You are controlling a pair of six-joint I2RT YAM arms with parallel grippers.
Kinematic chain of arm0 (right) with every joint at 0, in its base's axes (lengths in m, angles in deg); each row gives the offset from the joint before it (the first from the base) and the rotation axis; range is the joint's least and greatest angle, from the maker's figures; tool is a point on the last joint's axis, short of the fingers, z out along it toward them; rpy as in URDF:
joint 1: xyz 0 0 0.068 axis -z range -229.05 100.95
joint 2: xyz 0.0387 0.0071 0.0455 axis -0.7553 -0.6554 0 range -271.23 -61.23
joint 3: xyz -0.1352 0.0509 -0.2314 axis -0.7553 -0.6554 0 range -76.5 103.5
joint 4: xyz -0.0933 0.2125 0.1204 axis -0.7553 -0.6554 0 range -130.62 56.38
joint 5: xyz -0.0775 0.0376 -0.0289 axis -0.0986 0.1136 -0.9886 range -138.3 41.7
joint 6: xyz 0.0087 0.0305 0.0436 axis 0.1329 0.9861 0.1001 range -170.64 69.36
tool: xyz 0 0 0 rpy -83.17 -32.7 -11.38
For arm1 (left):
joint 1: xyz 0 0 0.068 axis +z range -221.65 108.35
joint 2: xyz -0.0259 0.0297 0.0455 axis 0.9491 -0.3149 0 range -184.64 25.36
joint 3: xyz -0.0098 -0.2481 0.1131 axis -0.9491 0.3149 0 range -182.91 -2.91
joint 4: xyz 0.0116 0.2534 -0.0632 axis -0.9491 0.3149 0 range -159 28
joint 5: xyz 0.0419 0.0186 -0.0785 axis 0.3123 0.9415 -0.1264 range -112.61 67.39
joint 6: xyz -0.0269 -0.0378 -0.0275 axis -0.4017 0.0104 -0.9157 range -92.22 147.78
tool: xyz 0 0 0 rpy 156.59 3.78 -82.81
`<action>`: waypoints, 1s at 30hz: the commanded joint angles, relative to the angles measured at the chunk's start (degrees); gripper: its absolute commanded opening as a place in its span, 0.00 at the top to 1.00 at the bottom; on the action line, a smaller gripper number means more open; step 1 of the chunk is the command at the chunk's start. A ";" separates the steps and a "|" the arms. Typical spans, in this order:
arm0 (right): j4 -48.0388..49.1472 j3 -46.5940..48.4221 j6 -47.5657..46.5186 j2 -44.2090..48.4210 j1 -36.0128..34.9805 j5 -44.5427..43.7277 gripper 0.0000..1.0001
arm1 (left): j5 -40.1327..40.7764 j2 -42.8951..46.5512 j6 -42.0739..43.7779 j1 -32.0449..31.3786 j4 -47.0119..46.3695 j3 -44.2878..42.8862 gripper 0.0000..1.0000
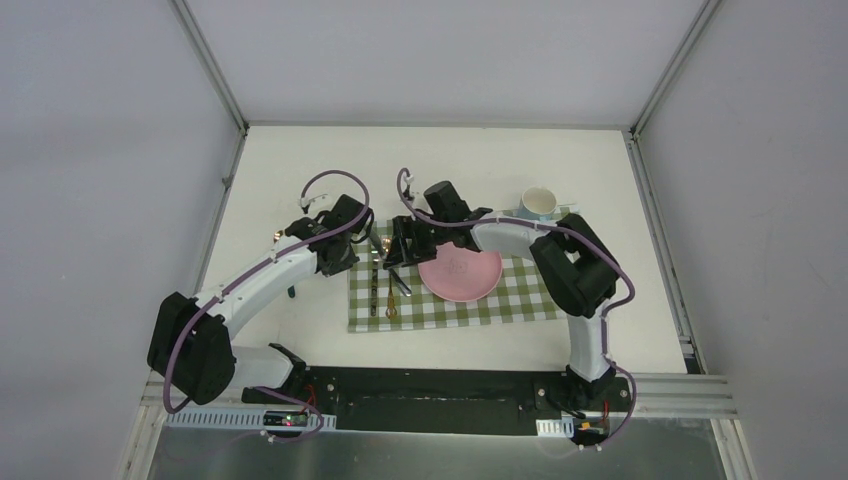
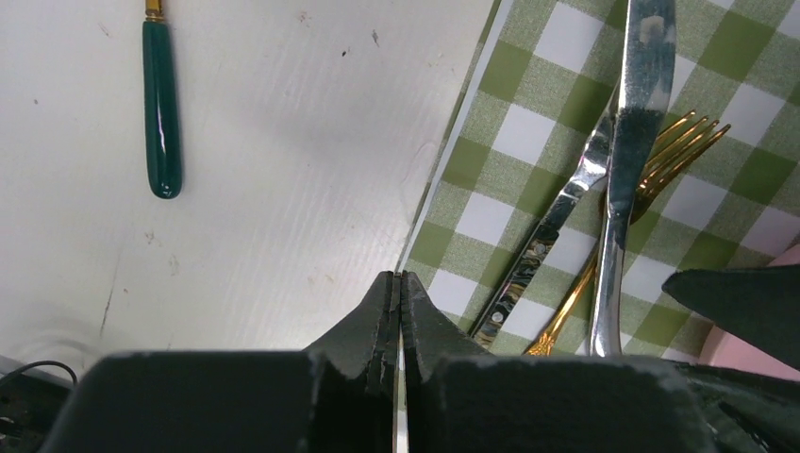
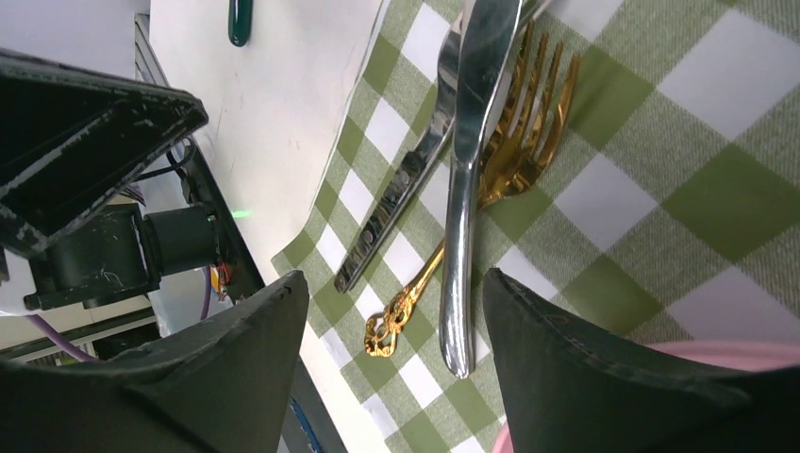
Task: Set the dinner table for one person
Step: Place the knife on the napkin.
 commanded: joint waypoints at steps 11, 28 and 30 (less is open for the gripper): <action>2.54 8.04 -1.40 -4.44 -0.55 1.31 0.32 | -1.35 2.34 1.82 0.64 -0.49 -0.29 1.00; 3.09 8.01 -0.94 -6.41 -0.54 1.35 0.37 | -1.53 3.62 2.74 1.12 0.12 -1.48 1.00; 3.49 8.08 -0.66 -6.75 -0.55 1.45 0.37 | -1.57 3.57 2.87 1.28 0.21 -1.55 1.00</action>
